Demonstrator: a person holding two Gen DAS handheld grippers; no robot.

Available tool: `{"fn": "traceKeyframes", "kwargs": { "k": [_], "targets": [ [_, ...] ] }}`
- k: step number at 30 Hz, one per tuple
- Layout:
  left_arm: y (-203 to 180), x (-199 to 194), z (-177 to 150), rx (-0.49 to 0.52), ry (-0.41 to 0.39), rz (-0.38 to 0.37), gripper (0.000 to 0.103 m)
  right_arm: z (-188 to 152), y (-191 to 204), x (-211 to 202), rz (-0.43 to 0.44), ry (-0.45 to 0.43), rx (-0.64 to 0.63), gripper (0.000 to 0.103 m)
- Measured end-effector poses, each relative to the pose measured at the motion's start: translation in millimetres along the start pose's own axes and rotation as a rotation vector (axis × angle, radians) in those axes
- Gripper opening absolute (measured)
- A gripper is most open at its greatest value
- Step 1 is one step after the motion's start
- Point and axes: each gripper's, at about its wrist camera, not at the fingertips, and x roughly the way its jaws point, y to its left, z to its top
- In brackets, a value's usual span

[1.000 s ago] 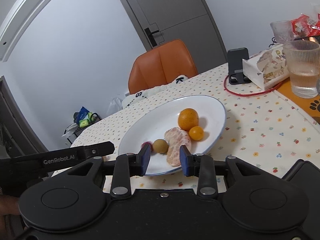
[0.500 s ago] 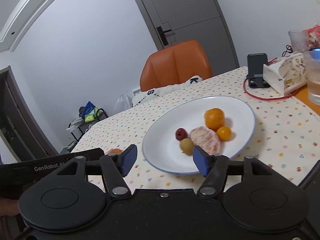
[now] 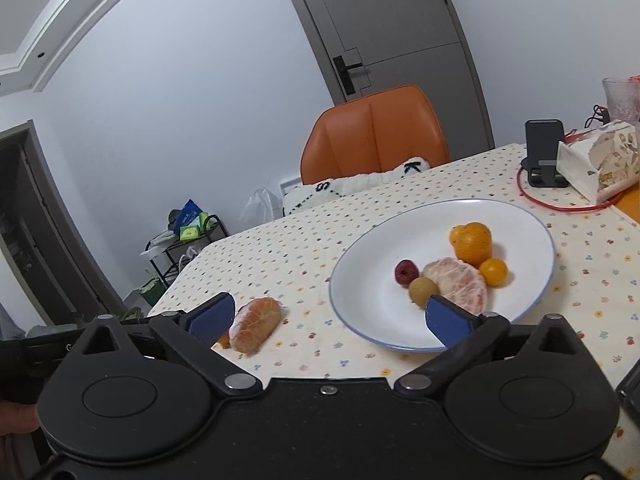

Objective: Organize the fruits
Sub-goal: 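Grasp a brown kiwi with the left gripper while the right gripper approaches the peeled segment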

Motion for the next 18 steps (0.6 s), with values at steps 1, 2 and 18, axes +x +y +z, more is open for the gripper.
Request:
{"fn": "traceKeyframes", "kwargs": {
  "k": [1,2,18],
  "targets": [
    [2.7,-0.8,-0.8,-0.005,0.0,0.003,0.091,-0.4,2.1,0.9,0.001,0.003,-0.002,0.103],
    [5.9,-1.6,-1.9,-0.01,0.0,0.005,0.091,-0.9,4.0,1.4,0.0,0.002,-0.003,0.103],
    [47.0,-4.3,-22.0,-0.061,0.016,0.007,0.09,-15.8,35.1,20.2,0.034,0.067,-0.057,0.103]
  ]
}}
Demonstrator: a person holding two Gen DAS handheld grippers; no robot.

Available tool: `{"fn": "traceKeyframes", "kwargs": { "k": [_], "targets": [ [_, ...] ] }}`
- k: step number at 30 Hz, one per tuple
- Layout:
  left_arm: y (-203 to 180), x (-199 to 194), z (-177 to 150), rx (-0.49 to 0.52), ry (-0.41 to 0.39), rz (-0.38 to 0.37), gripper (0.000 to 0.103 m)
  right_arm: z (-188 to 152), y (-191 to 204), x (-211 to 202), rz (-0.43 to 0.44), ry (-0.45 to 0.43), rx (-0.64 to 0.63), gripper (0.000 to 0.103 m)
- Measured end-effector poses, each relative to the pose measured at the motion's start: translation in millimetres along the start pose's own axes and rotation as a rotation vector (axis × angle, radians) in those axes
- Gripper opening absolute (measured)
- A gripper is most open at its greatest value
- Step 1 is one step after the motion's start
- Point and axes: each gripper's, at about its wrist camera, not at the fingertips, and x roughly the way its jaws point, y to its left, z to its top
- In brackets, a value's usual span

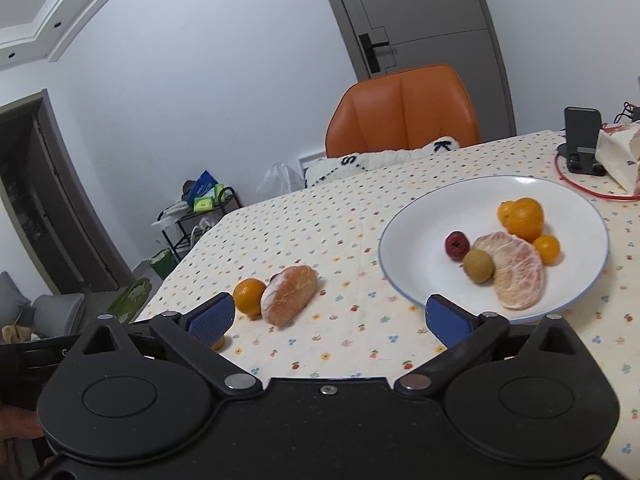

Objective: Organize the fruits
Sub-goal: 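Grasp a brown kiwi with the left gripper while the right gripper approaches the peeled segment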

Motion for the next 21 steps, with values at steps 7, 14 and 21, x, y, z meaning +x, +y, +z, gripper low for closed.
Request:
{"fn": "traceKeyframes", "kwargs": {
  "k": [7,14,21],
  "targets": [
    [5.0,7.3,-3.7,-0.006,0.001,-0.016,0.083,-1.5,7.2,12.2,0.013,0.031,-0.007,0.102],
    [5.1,22.5,-6.8,-0.013,0.041,-0.04,0.056,-1.3,10.7,27.2,0.019,0.074,-0.02,0.096],
    [4.5,37.8,-6.6,-0.018,0.079,-0.057,0.041,-0.5,16.2,44.2,0.028,0.112,-0.019,0.091]
  ]
}}
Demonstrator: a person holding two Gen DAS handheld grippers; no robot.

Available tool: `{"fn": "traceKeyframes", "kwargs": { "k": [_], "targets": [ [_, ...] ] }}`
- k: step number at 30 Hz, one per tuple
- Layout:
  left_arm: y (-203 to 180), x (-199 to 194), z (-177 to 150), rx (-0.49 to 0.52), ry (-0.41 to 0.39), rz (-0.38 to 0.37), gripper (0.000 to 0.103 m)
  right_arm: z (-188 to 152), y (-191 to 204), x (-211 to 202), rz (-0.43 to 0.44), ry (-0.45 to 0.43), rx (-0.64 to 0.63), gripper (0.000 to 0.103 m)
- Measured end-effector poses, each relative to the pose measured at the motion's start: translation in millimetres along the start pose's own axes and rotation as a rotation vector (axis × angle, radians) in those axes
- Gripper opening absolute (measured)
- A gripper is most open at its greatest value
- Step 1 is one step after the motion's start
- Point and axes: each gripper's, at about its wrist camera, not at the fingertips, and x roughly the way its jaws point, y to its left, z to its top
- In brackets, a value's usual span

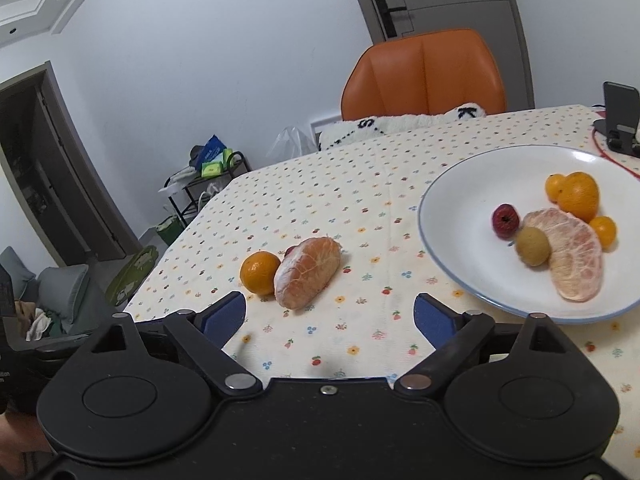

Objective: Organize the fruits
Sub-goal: 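Grasp a brown kiwi with the left gripper while the right gripper approaches the peeled segment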

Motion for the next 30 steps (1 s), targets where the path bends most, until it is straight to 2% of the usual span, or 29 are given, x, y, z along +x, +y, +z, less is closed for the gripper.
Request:
{"fn": "traceKeyframes", "kwargs": {
  "k": [2,4,19,25,28,30],
  "targets": [
    [0.6,3.3,1.0,0.0,0.011,-0.007,0.029,1.7,2.3,5.1,0.004,0.008,-0.002,0.09],
    [1.6,5.8,3.0,-0.005,0.018,-0.007,0.025,4.0,4.4,10.0,0.009,0.014,-0.004,0.09],
    [12.2,-9.7,28.3,-0.007,-0.028,0.026,0.025,20.1,15.0,38.7,0.04,0.043,0.005,0.086],
    [20.5,-19.2,35.1,-0.011,-0.046,0.052,0.025,21.2,19.1,58.1,0.035,0.071,0.008,0.081],
    [26.8,-23.0,37.9,-0.017,-0.052,0.071,0.025,19.1,20.7,67.5,0.036,0.094,0.006,0.076],
    [30.8,-23.4,39.3,-0.024,-0.053,0.082,0.025,17.0,21.4,71.3,0.037,0.106,0.0,0.063]
  ]
}}
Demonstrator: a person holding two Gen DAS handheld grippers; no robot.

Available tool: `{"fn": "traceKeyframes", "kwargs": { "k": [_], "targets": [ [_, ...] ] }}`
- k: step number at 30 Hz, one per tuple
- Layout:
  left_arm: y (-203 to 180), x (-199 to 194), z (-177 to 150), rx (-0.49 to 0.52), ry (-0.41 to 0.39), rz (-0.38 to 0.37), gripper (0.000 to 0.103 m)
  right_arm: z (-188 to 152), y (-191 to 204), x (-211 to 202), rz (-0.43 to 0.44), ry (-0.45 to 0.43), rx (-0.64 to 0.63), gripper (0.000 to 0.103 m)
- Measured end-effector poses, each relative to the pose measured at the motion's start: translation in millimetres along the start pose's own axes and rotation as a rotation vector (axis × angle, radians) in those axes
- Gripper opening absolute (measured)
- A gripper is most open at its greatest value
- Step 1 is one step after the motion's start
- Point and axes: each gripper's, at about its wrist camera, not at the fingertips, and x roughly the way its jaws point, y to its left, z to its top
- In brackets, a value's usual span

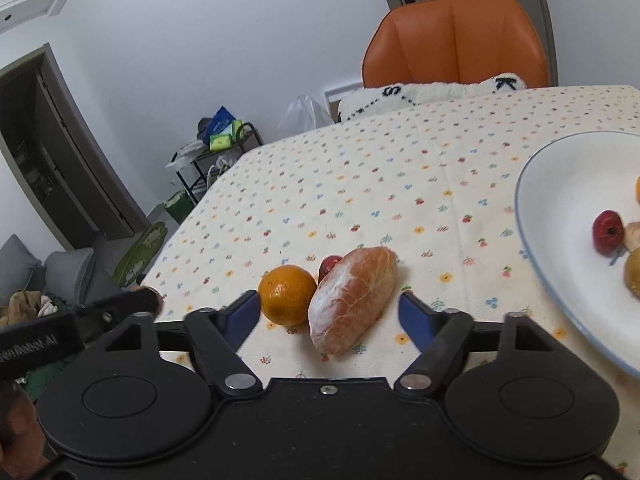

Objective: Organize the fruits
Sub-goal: 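Grasp a brown kiwi with the left gripper while the right gripper approaches the peeled segment, then close the right gripper on the peeled orange segment and lift it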

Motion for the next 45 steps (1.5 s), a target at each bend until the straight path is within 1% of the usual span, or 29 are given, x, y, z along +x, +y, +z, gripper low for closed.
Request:
{"fn": "traceKeyframes", "kwargs": {
  "k": [2,4,5,6,9,12,21,22,23,26,29,31,32,33,35,39,42,43,44,45],
  "targets": [
    [1.5,0.8,0.4,-0.003,0.002,0.007,0.025,-1.5,0.0,0.9,0.011,0.001,-0.003,0.058],
    [0.6,1.5,0.5,-0.002,0.005,0.007,0.025,-2.4,0.6,-1.2,0.017,0.006,-0.021,0.051],
    [-0.4,1.6,0.3,0.0,0.006,0.006,0.025,-2.3,0.5,-2.4,0.029,0.013,-0.027,0.04],
    [-1.4,2.0,0.2,0.002,0.007,0.004,0.025,-2.5,0.9,-3.9,0.026,0.023,-0.032,0.027],
    [-5.9,3.6,0.6,0.005,0.008,-0.005,0.025,-3.2,-0.8,-8.0,0.043,0.036,-0.043,0.021],
    [-12.2,3.3,0.7,0.014,0.006,-0.014,0.025,-5.4,-3.3,-16.3,0.042,0.034,-0.056,0.017],
    [-26.9,3.1,-1.7,0.032,0.003,-0.044,0.025,-13.7,-18.2,-44.4,0.006,0.026,-0.059,0.014],
    [-27.5,4.0,-2.3,0.034,0.004,-0.046,0.025,-13.3,-20.8,-46.8,0.0,0.024,-0.057,0.013],
    [-28.7,4.7,-2.9,0.033,0.006,-0.049,0.025,-13.6,-23.5,-49.6,-0.005,0.022,-0.052,0.008],
    [-30.7,6.4,-4.0,0.034,0.008,-0.057,0.025,-13.8,-29.1,-56.1,-0.017,0.012,-0.035,0.009],
    [-31.6,7.5,-5.0,0.036,0.009,-0.063,0.025,-12.8,-31.4,-56.6,-0.018,0.001,-0.026,0.018],
    [-32.2,8.4,-5.8,0.037,0.014,-0.063,0.025,-10.9,-31.4,-53.0,-0.025,0.005,-0.016,0.033],
    [-31.9,9.0,-6.2,0.037,0.016,-0.062,0.025,-10.1,-31.0,-50.6,-0.028,0.004,-0.007,0.05],
    [-30.9,9.6,-6.3,0.036,0.018,-0.061,0.025,-9.6,-30.0,-49.3,-0.028,-0.005,-0.007,0.059],
    [-28.6,11.9,-5.8,0.031,0.022,-0.054,0.025,-7.9,-27.9,-44.6,-0.031,-0.008,-0.019,0.061],
    [-25.3,18.4,-4.2,0.022,0.033,-0.043,0.025,-4.6,-21.1,-28.9,-0.019,0.009,-0.052,0.061],
    [-25.9,20.4,-2.5,0.026,0.033,-0.044,0.025,-5.8,-15.1,-17.2,-0.034,0.023,-0.095,0.061],
    [-26.3,20.6,-1.9,0.029,0.03,-0.045,0.025,-6.6,-12.9,-15.4,-0.041,0.014,-0.114,0.06],
    [-26.3,20.9,-1.5,0.031,0.029,-0.042,0.025,-7.0,-10.5,-13.9,-0.051,0.012,-0.131,0.055],
    [-26.2,21.1,-1.3,0.031,0.029,-0.041,0.025,-7.4,-8.3,-13.3,-0.064,0.01,-0.146,0.046]
  ]
}}
